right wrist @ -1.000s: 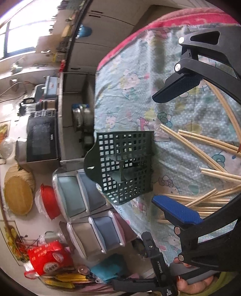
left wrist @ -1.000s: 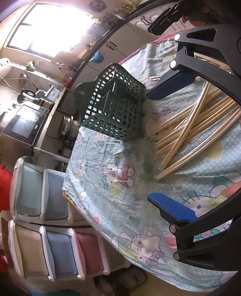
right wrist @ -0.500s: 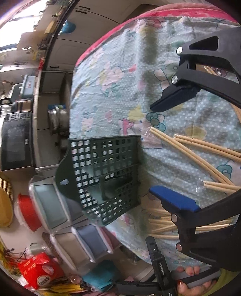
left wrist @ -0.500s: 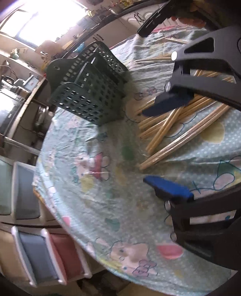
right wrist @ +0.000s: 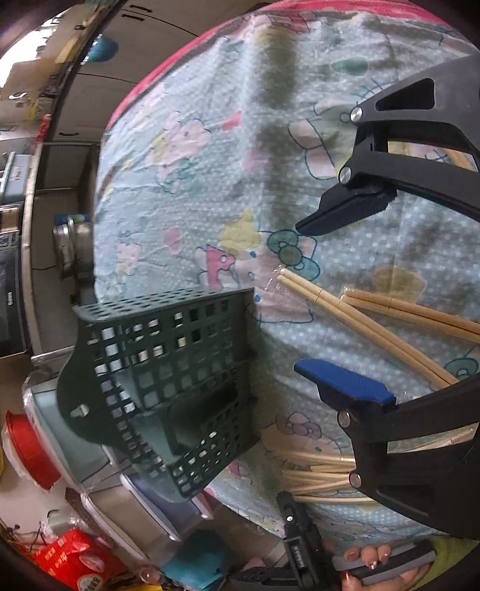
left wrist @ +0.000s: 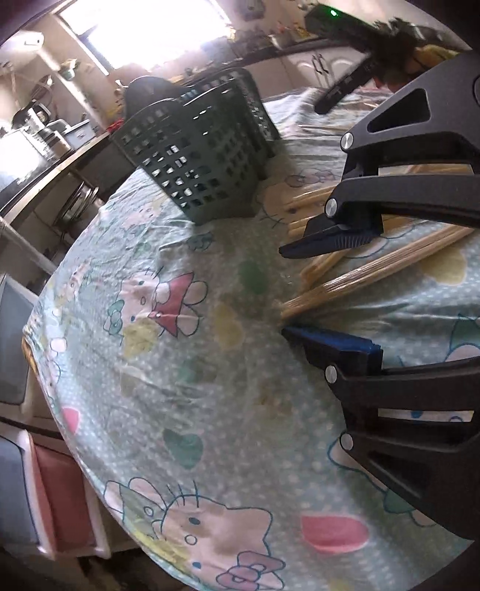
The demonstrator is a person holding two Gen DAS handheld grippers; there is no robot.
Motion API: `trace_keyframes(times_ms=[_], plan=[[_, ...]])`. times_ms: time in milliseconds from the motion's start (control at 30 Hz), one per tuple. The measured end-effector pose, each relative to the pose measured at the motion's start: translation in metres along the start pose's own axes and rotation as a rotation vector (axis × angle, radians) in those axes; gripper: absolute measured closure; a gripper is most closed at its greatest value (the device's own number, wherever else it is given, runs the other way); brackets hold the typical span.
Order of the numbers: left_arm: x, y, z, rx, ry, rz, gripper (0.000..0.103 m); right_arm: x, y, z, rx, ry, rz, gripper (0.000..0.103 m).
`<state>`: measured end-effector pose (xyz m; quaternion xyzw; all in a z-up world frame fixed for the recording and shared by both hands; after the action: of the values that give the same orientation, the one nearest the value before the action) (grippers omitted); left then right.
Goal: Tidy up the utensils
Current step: 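Close the left gripper on a chopstick while the right gripper grasps another chopstick, then lift the left gripper's chopstick over the green caddy while the right gripper carries its own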
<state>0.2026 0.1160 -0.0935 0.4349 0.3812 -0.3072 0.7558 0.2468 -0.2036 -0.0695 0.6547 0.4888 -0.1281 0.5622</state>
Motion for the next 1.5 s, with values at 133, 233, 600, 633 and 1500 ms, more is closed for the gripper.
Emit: trace_keyframes(times_ms=[133, 233, 600, 633, 1500], plan=[[0.006, 0.005, -0.007, -0.035, 0.001, -0.006, 0.089, 0.009, 0.0, 0.005, 0.024, 0.013, -0.03, 0.043], [0.008, 0.009, -0.01, -0.051, -0.016, -0.014, 0.093, 0.012, 0.0, 0.008, 0.047, 0.023, -0.04, 0.046], [-0.025, 0.023, -0.007, -0.023, -0.032, 0.084, 0.096, 0.031, 0.016, 0.027, 0.159, 0.025, -0.074, 0.075], [-0.032, 0.026, -0.005, -0.013, -0.029, 0.107, 0.096, 0.031, 0.017, 0.027, 0.152, 0.018, -0.074, 0.087], [-0.16, 0.051, 0.105, 0.257, -0.169, 0.41, 0.098, -0.13, 0.054, -0.067, -0.165, 0.212, 0.369, 0.097]])
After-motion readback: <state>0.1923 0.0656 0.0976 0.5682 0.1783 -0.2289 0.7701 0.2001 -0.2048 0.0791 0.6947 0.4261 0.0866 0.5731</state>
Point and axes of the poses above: each gripper's, at about its wrist camera, not at the fingertips, and x roughly the way its jaws point, z to its right, y to its top, the point moved 3 cm from there along x, roughly the way its jaws point, and after that the axes turned 12 degrees about y, right-handed, at the moved point
